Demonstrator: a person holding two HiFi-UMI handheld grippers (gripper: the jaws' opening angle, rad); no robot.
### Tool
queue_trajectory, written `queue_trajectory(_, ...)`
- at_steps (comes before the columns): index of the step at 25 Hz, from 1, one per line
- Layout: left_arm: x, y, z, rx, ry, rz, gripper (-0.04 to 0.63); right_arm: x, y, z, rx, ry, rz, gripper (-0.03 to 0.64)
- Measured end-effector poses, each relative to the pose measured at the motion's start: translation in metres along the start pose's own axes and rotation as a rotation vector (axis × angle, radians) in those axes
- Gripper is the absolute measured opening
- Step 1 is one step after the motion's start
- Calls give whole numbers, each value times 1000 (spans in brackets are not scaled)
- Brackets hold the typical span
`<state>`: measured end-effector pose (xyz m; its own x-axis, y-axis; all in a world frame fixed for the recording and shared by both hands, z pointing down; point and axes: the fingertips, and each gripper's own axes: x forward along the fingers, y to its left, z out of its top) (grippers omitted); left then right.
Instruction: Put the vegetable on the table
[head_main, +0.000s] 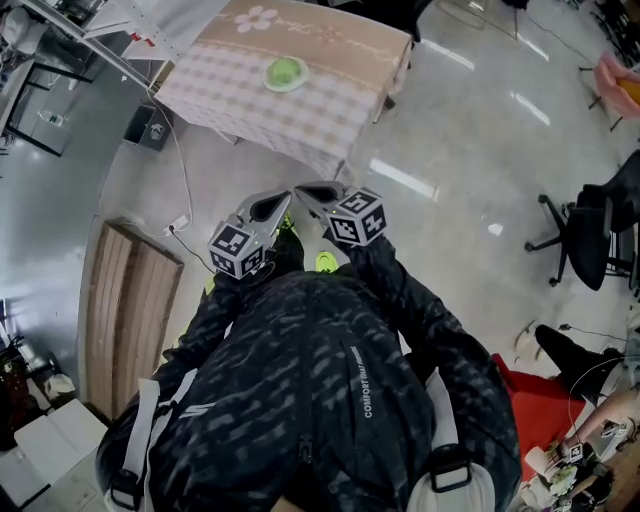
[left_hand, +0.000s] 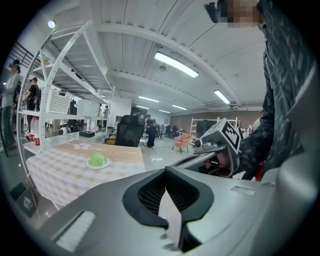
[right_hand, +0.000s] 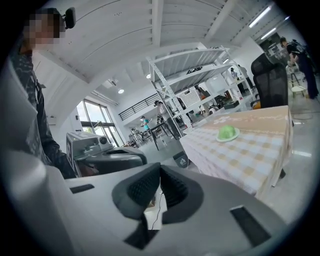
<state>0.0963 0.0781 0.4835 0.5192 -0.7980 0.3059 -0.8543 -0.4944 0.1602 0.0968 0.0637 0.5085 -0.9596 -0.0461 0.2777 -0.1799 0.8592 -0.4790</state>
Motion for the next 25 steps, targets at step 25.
queue_trajectory(25,-98,-31,-11,0,-50,-32,-3,9,106,-14,-113,-32,-73,0)
